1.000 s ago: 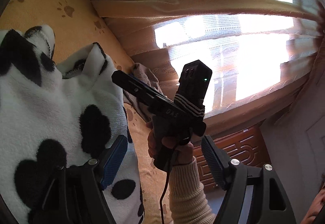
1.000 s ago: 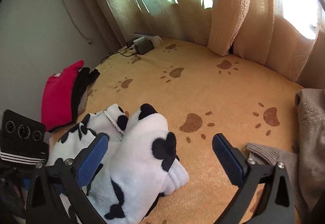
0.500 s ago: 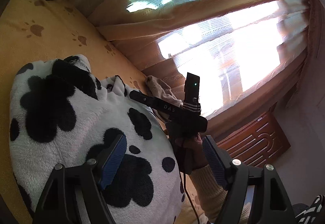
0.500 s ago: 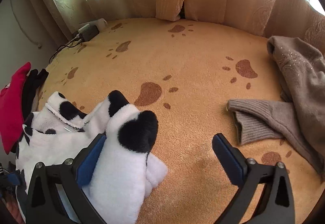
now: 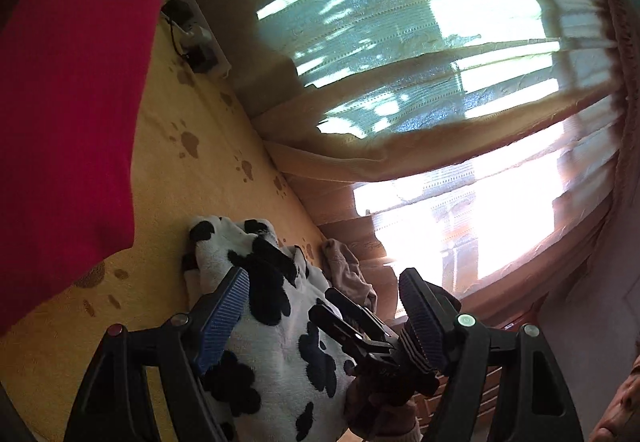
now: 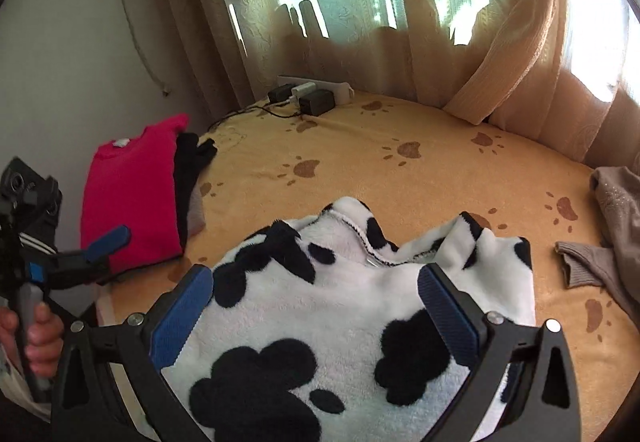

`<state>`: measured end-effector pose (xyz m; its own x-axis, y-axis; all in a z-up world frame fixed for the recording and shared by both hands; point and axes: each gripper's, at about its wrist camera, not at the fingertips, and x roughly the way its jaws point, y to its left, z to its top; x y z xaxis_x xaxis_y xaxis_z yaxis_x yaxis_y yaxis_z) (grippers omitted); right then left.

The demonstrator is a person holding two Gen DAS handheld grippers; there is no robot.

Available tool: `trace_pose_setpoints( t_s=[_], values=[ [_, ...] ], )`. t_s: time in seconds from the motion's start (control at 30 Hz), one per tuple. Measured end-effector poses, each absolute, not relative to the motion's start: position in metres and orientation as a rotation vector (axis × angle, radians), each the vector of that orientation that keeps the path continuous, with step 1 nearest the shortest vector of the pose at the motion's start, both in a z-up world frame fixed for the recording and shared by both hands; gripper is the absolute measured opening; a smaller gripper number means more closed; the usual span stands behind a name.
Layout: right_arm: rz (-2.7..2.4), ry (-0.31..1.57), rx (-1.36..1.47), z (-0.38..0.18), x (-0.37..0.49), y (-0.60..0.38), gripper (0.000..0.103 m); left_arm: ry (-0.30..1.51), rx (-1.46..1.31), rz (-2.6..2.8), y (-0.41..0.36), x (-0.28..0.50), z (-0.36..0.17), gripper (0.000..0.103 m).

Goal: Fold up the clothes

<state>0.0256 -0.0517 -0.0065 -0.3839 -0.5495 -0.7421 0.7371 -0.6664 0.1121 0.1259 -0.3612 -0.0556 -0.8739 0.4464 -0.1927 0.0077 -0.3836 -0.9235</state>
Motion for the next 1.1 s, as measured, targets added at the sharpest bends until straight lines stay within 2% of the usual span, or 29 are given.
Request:
trace_pose_setpoints(
  t_s=[0.1,0.27,0.53,0.73,0.87,1.1],
  values=[
    [-2.062,0.409,1.058,-0.031,0.031,-0.064,0.103,-1.622,-0.652,2.227,-0.362,0.125,-0.077,0.079],
    [-2.077,0.409,1.025,-0.038,0.030,-0.057,0.103,-1.650,-0.685,2.140,-0.362,0.124,-0.094,0.079],
    [-2.135,0.325,0.964,0.001,0.048,-0.055,0.103,-1.679,-0.841,2.031,-0.367,0.101,-0.111,0.080],
    [-2.186,0.431,0.927,-0.006,0.063,-0.068,0.103,-1.539,-1.032,2.112,-0.361,0.065,-0.110,0.080],
    [-2.179,0.292,0.963,-0.025,0.051,-0.054,0.103,-1.527,-1.117,2.093,-0.358,0.045,-0.117,0.080],
    [-2.166,0.241,0.917,-0.029,0.052,-0.045,0.103,-1.506,-1.200,2.102,-0.353,0.026,-0.122,0.080]
  ],
)
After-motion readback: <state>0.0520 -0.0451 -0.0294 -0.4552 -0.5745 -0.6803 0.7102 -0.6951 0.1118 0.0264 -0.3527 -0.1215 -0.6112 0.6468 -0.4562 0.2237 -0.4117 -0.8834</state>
